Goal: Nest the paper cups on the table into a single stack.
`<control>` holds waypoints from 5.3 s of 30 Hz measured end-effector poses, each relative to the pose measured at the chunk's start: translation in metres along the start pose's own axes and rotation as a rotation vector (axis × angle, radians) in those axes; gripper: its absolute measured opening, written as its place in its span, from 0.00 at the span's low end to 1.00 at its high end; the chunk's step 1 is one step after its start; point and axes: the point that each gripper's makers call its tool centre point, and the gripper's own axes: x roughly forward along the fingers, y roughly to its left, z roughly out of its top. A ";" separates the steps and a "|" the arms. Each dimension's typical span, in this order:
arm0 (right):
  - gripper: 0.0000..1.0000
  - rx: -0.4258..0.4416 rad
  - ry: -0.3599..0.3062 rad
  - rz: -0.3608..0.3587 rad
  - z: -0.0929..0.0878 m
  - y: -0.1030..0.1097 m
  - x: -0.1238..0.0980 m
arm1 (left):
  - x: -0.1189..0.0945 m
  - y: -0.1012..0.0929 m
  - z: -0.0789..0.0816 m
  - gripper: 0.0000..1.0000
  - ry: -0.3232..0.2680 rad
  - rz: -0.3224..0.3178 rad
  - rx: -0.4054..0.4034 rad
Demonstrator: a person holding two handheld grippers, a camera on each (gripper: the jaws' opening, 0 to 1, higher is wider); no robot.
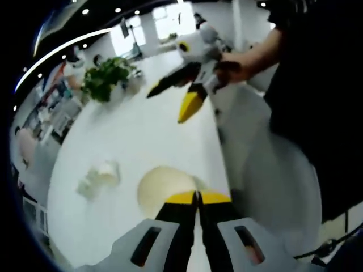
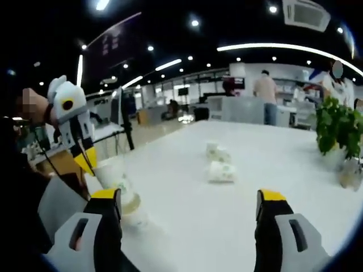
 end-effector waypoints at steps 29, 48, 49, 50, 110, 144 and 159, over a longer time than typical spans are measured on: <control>0.96 0.011 0.028 -0.020 -0.007 -0.006 -0.011 | 0.048 -0.010 -0.021 0.00 0.113 -0.087 0.082; 0.95 0.036 0.049 0.000 -0.019 -0.003 -0.012 | 0.060 -0.006 -0.031 0.12 0.143 -0.126 0.036; 0.95 0.038 0.051 0.000 -0.020 -0.003 -0.012 | 0.061 -0.006 -0.032 0.15 0.144 -0.124 0.026; 0.95 0.040 0.054 -0.001 -0.022 -0.004 -0.011 | 0.061 -0.005 -0.032 0.17 0.142 -0.120 0.026; 0.93 0.009 0.107 0.044 -0.020 0.008 -0.002 | -0.015 0.053 -0.058 0.72 -0.232 0.340 -0.501; 1.00 -0.121 0.170 -0.011 -0.011 -0.027 0.018 | -0.027 0.068 -0.079 0.99 -0.280 0.447 -0.626; 1.00 -0.169 0.205 -0.011 -0.017 -0.041 0.038 | -0.042 0.086 -0.084 0.98 -0.366 0.475 -0.753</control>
